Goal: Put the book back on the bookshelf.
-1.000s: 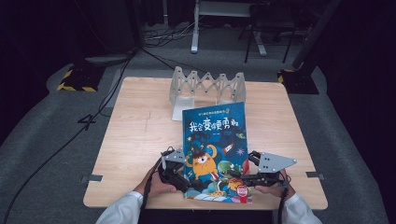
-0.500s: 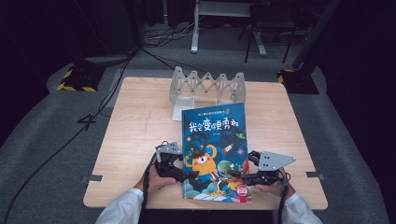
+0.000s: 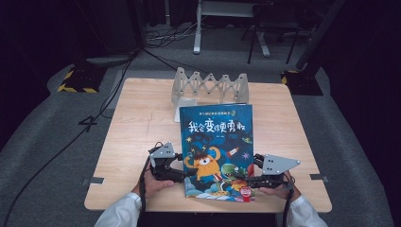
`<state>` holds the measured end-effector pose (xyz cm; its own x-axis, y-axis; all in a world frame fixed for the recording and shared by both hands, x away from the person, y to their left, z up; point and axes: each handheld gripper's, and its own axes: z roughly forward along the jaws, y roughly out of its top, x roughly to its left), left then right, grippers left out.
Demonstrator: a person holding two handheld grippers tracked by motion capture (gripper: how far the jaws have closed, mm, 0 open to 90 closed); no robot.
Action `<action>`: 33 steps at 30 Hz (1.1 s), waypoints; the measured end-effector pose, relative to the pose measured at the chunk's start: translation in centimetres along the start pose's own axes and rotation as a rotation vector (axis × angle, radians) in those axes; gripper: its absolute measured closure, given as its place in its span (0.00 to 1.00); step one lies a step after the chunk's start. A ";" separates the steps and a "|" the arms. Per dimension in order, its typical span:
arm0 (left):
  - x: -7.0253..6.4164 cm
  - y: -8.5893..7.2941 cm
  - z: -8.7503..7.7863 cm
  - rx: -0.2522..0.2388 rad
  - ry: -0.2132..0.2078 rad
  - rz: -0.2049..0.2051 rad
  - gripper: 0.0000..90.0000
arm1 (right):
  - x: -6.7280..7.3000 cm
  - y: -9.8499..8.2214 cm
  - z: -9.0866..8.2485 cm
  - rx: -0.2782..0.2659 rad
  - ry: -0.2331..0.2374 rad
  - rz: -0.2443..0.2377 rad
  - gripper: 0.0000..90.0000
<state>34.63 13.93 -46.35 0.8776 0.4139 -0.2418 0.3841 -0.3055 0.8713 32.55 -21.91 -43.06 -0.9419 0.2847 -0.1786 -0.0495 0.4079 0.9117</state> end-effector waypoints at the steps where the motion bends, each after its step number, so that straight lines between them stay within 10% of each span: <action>1: -0.1 0.1 -0.1 0.000 -0.001 0.006 0.36 | 0.0 -0.1 -0.1 0.000 -0.005 -0.001 0.57; 15: -0.9 1.2 0.6 -0.008 -0.014 0.050 0.36 | 0.5 -0.9 -1.8 -0.007 0.007 -0.003 0.63; 22: 0.3 1.5 2.3 0.032 -0.019 0.007 0.33 | 0.7 -0.7 -2.0 -0.018 0.037 -0.003 0.65; 33: 0.3 2.4 3.1 0.014 -0.117 -0.008 0.22 | 2.4 0.8 -2.0 -0.026 0.014 -0.098 0.65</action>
<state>36.73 10.64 -45.63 0.9018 0.3133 -0.2978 0.3944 -0.3146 0.8634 29.55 -22.62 -42.06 -0.9367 0.2320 -0.2621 -0.1499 0.4106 0.8994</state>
